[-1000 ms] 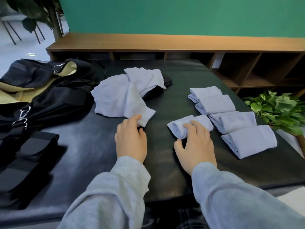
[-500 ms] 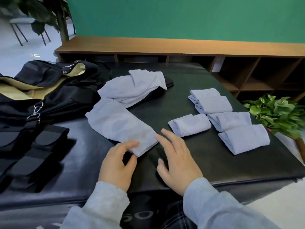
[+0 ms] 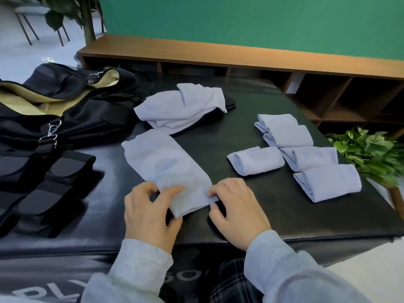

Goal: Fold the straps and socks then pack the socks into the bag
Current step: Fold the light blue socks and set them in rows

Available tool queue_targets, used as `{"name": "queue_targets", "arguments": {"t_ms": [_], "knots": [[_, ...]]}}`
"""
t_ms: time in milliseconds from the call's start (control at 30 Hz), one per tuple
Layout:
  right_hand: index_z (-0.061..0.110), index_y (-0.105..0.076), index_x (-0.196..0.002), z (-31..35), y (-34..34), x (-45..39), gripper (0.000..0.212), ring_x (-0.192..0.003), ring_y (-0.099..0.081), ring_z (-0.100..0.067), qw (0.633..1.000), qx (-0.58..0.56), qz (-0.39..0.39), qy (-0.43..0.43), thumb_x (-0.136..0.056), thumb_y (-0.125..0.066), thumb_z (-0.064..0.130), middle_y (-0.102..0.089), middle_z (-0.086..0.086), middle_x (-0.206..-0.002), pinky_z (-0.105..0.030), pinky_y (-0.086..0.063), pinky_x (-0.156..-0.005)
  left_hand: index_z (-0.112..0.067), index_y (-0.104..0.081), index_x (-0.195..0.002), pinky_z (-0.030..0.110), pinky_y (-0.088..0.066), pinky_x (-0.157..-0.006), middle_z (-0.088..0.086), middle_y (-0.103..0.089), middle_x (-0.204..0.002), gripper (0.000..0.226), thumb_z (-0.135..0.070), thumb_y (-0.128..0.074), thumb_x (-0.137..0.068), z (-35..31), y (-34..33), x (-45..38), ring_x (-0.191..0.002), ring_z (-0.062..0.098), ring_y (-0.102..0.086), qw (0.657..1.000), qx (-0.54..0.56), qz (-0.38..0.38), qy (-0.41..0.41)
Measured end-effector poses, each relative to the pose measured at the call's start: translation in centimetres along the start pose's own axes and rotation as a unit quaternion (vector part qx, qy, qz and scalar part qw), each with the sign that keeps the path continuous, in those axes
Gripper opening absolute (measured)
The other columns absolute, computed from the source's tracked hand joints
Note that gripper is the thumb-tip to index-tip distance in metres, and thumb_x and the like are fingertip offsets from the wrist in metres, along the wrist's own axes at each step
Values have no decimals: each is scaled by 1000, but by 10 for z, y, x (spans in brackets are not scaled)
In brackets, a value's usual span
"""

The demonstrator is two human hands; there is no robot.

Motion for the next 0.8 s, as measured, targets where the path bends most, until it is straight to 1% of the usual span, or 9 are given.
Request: {"name": "queue_targets", "arguments": {"t_ms": [133,200,267,333,400,500,600,700,800], "knots": [[20,-53,-71,3,2,2,16,-84,-36,-11,1000,7,-26,14,-74,-40,29,-47,11,-79,-23,-35,-74,-35,-55,-101,46,-43,-73,5,-43,-110,67,-19,-90,-47,-2,-3,2,-100,27,-35,998,-48,20,-20],[18,-48,-63,4,4,3,17,-80,-35,-11,999,4,-43,22,-75,-43,29,-45,9,-75,-25,-37,-70,-35,-55,-103,47,-45,-71,9,-52,-106,69,-20,-91,-46,2,-5,2,-99,26,-36,998,-52,35,-28],[17,-45,-57,5,6,5,22,-80,-36,-11,998,-10,-58,29,-75,-47,29,-45,8,-75,-26,-38,-68,-35,-55,-106,46,-46,-70,8,-52,-106,74,-17,-91,-44,4,-6,2,-99,26,-36,998,-47,43,-28],[16,-45,-57,5,8,8,23,-83,-39,-12,997,-28,-65,35,-75,-50,29,-48,8,-79,-26,-40,-70,-35,-54,-108,46,-46,-72,4,-45,-111,76,-14,-91,-45,5,-5,2,-103,27,-36,998,-44,44,-23],[16,-50,-61,4,8,9,19,-91,-42,-13,996,-36,-66,37,-75,-51,29,-52,7,-89,-26,-40,-77,-37,-54,-109,50,-44,-79,6,-40,-122,77,-17,-92,-46,5,-4,3,-116,30,-32,998,-37,46,-10],[17,-61,-78,3,6,8,18,-106,-44,-13,997,-39,-50,40,-76,-50,32,-56,6,-104,-21,-33,-90,-41,-53,-107,61,-37,-86,9,-30,-141,77,-25,-92,-43,4,-4,3,-138,29,-12,996,-46,66,-23],[20,-64,-88,2,5,6,22,-109,-45,-8,998,-46,-30,37,-76,-49,33,-59,10,-106,-17,-27,-91,-43,-53,-104,52,-23,-102,0,-29,-145,69,-31,-91,-47,8,-10,4,-144,14,4,990,-44,96,-95],[22,-64,-86,1,5,6,22,-104,-47,-4,998,-64,-23,18,-78,-47,34,-61,14,-102,-12,-29,-86,-43,-52,-104,34,-8,-108,-12,-36,-139,49,-36,-77,-62,11,-12,3,-143,6,-1,986,-35,103,-127],[23,-65,-86,-1,4,5,24,-103,-47,0,996,-80,-22,6,-79,-45,34,-62,17,-101,-11,-30,-86,-43,-52,-103,30,-16,-104,-17,-43,-132,40,-29,-62,-66,11,-12,3,-139,10,-17,986,-23,102,-126]]}}
Point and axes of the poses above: each hand's wrist, its own x-axis away from the middle knuckle, its own y-axis out of the back of the hand, z = x × y, the point moved 2 cm from there along -x, towards the middle knuckle
